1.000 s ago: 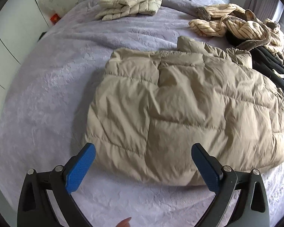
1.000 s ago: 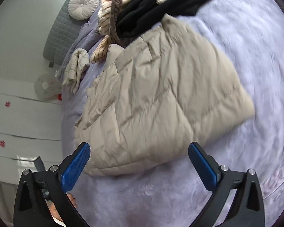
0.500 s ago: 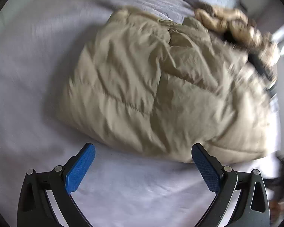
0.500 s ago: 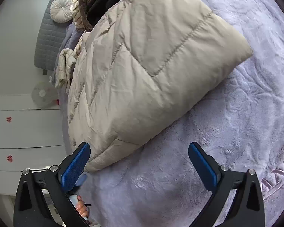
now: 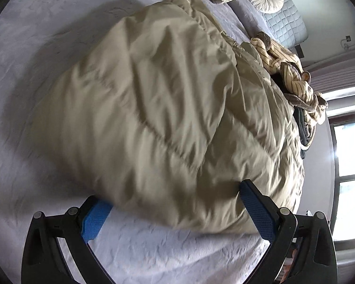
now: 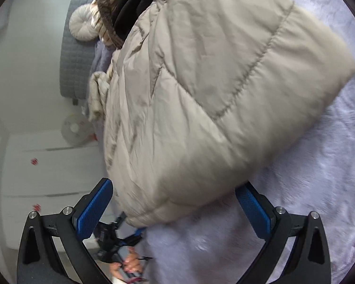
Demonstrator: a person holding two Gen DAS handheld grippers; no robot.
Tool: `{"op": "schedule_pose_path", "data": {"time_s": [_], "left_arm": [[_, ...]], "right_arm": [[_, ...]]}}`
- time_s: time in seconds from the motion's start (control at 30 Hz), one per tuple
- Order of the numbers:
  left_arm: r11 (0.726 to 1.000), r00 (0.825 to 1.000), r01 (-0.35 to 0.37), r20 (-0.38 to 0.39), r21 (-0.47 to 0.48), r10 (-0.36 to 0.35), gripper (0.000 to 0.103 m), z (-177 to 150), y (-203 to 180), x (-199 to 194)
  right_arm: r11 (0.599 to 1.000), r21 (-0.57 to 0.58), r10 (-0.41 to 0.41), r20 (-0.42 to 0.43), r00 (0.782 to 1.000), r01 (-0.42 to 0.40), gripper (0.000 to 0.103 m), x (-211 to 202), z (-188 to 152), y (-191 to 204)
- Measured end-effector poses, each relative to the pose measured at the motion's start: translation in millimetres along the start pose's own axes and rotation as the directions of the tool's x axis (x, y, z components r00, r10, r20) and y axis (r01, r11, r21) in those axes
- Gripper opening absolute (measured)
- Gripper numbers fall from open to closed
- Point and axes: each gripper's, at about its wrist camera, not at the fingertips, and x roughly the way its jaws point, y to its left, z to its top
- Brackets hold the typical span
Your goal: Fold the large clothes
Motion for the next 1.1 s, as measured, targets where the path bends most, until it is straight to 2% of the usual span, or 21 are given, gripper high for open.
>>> {"op": "schedule_pose_path", "data": {"time_s": [0.17,0.3,0.57,0.6,0.63,0.67,0.7,0.73,0.77,0.8,0.83,0.93,1.1], "left_arm": [[1.000,1.000,-0.005,0.013,-0.013,0.005,0.102,15.6,5.0,5.2],[1.000,0.999,-0.014,0.032,-0.028,0.015,0.102,30.9,2.6,16.0],[0.998,0.998,-0.024,0.061,-0.059,0.027,0.100,45.2,3.5,31.8],[0.998,0.996,-0.027,0.080,-0.062,0.032,0.082,45.2,2.4,29.4],[0.998,0.996,-0.017,0.090,-0.057,0.022,0.059,44.5,2.0,26.3],[0.998,0.996,0.016,0.084,-0.055,-0.012,0.049,44.6,1.7,24.1],[0.997,0.995,0.045,0.087,-0.057,-0.040,0.035,44.0,2.7,19.8],[0.997,0.994,0.063,0.092,-0.051,-0.058,0.026,44.0,1.1,16.7],[0.997,0.993,0.071,0.099,-0.035,-0.067,0.024,43.9,-1.6,12.1],[0.997,0.992,0.071,0.107,-0.009,-0.070,0.021,43.4,-6.4,6.8],[0.998,0.991,0.069,0.112,0.011,-0.069,0.019,42.9,-10.0,2.5],[0.994,0.988,0.069,0.134,0.084,-0.080,0.017,39.6,-23.1,-14.7],[0.982,0.987,0.090,0.117,0.164,-0.110,0.017,28.3,-32.8,-41.0]], "right_arm": [[0.999,0.036,0.026,0.001,1.000,-0.026,0.103,11.2,9.2,-2.2],[0.999,-0.014,0.051,0.007,0.999,-0.051,0.103,21.8,24.8,7.1],[0.999,0.005,0.039,0.006,0.999,-0.039,0.103,46.0,39.2,-10.7],[0.999,0.010,0.042,0.012,0.999,-0.042,0.103,44.6,38.5,-10.5],[0.999,0.023,0.046,0.021,0.999,-0.046,0.102,41.5,37.2,-10.4],[0.998,0.039,0.050,0.025,0.998,-0.051,0.101,38.9,36.2,-10.7],[0.997,0.051,0.051,0.028,0.998,-0.052,0.095,36.9,35.8,-11.2],[0.996,0.071,0.044,0.034,0.998,-0.046,0.072,34.9,35.8,-12.5],[0.994,0.097,0.047,0.031,0.998,-0.050,0.060,33.4,36.1,-15.8],[0.989,0.119,0.084,0.027,0.996,-0.087,0.045,32.9,36.4,-18.8],[0.984,0.131,0.116,0.032,0.993,-0.119,0.036,30.7,36.2,-20.2],[0.980,0.107,0.164,0.048,0.985,-0.168,0.025,20.4,32.4,-15.1],[0.976,0.052,0.210,0.036,0.977,-0.212,0.023,-0.8,21.2,-6.1]]}}
